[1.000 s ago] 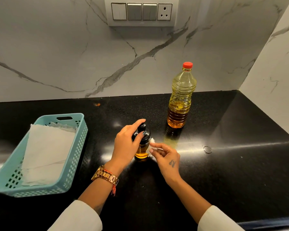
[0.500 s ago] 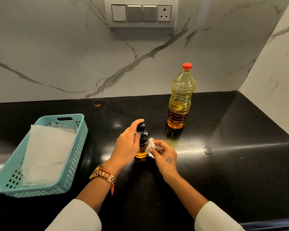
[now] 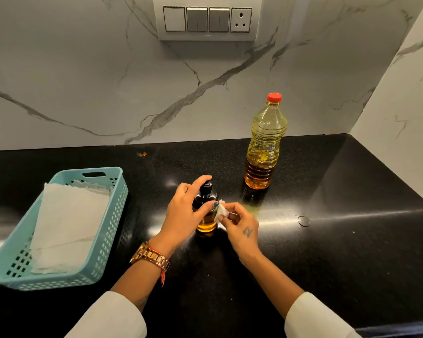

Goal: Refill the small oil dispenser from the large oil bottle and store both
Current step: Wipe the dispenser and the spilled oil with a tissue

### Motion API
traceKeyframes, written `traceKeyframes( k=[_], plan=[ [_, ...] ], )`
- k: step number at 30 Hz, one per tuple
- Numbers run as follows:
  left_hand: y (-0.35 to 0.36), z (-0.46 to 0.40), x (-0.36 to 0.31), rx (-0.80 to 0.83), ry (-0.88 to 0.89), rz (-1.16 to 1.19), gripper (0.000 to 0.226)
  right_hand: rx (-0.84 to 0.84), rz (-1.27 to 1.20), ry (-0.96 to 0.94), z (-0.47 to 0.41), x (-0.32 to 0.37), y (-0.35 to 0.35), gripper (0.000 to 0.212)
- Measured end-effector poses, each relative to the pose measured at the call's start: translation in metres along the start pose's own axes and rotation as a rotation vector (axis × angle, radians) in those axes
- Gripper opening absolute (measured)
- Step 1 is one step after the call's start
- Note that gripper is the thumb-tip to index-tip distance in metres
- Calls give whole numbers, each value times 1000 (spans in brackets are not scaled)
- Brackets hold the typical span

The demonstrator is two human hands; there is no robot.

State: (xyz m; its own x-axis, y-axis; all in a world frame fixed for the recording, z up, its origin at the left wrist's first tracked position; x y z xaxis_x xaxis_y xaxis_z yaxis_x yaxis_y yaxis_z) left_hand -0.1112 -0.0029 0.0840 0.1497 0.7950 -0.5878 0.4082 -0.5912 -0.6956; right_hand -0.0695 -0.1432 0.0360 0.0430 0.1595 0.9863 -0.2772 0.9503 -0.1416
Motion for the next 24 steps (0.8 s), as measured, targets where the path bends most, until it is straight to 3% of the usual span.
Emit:
traceKeyframes(
  k=[4, 10, 17, 24],
  plan=[
    [-1, -2, 2, 1, 12, 10, 57, 17, 72, 55, -23, 6, 2, 29],
    [-5, -3, 0, 25, 51, 44, 61, -10, 48, -79, -2, 19, -1, 28],
    [-8, -6, -3, 82, 43, 115, 62, -7, 119, 97, -18, -7, 8, 27],
    [-5, -5, 0, 123, -17, 166, 60, -25, 161, -76, -11, 16, 7, 33]
  ],
)
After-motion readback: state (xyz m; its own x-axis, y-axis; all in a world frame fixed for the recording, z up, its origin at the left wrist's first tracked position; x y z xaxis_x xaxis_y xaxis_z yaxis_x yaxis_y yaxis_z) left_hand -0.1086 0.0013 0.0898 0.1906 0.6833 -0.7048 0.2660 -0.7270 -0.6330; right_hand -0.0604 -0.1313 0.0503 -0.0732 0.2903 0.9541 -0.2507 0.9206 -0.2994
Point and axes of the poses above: each hand's wrist, its own z-axis away from the middle knuckle, its own y-axis out of the palm, x = y × z, the point moved 4 cm from there along -z, towards the middle knuckle, and after that the axes turned 10 degrees about y, right-handed, at the moved point
